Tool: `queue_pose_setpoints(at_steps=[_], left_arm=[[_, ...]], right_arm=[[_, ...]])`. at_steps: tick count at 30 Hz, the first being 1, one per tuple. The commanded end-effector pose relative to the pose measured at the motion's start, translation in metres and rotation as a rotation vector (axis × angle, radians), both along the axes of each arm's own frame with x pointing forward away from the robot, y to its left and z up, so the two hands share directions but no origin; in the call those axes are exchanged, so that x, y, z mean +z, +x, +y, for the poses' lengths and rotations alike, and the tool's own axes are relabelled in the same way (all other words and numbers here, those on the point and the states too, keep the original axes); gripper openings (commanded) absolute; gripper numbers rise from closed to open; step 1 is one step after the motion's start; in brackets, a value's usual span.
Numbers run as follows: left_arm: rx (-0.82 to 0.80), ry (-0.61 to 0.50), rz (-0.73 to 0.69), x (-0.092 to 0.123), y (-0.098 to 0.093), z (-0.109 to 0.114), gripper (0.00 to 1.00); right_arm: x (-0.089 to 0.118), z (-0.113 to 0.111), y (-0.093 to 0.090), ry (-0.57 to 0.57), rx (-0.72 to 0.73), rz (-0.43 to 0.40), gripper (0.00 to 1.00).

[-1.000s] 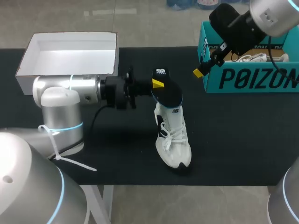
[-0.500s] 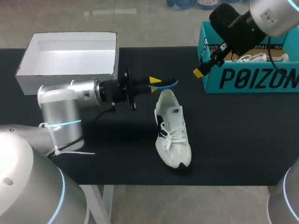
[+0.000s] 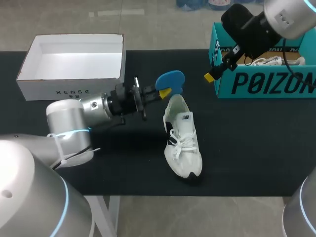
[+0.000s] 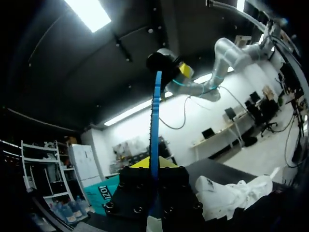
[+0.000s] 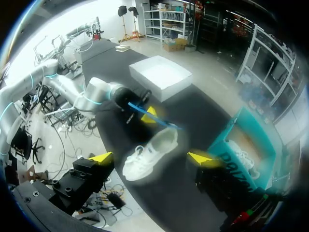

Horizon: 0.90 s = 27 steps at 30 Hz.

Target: Take the shoe out of the shoebox, open the shoe tongue, remove and reinsert the insole, then place the shoe into the shoebox

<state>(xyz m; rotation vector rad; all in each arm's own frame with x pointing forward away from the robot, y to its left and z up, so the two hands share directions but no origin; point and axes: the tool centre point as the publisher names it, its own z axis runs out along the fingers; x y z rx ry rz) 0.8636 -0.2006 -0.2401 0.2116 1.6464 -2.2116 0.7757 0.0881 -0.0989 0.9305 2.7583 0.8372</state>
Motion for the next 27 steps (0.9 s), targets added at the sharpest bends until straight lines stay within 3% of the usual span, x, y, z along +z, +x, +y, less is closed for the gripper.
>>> queue_pose_setpoints(at_steps=[1, 22, 27], left_arm=[[0.009, 0.008, 0.002, 0.003, -0.003, -0.001, 0.0], [0.009, 0.008, 0.002, 0.003, -0.003, -0.001, 0.0], [-0.011, 0.143, 0.136, -0.007, 0.003, -0.003, 0.0]], right_arm=[[-0.001, 0.002, 0.001, -0.002, -0.002, 0.0, 1.0], [-0.001, 0.002, 0.001, -0.002, -0.002, 0.0, 1.0], [-0.001, 0.002, 0.001, -0.002, -0.002, 0.0, 1.0]])
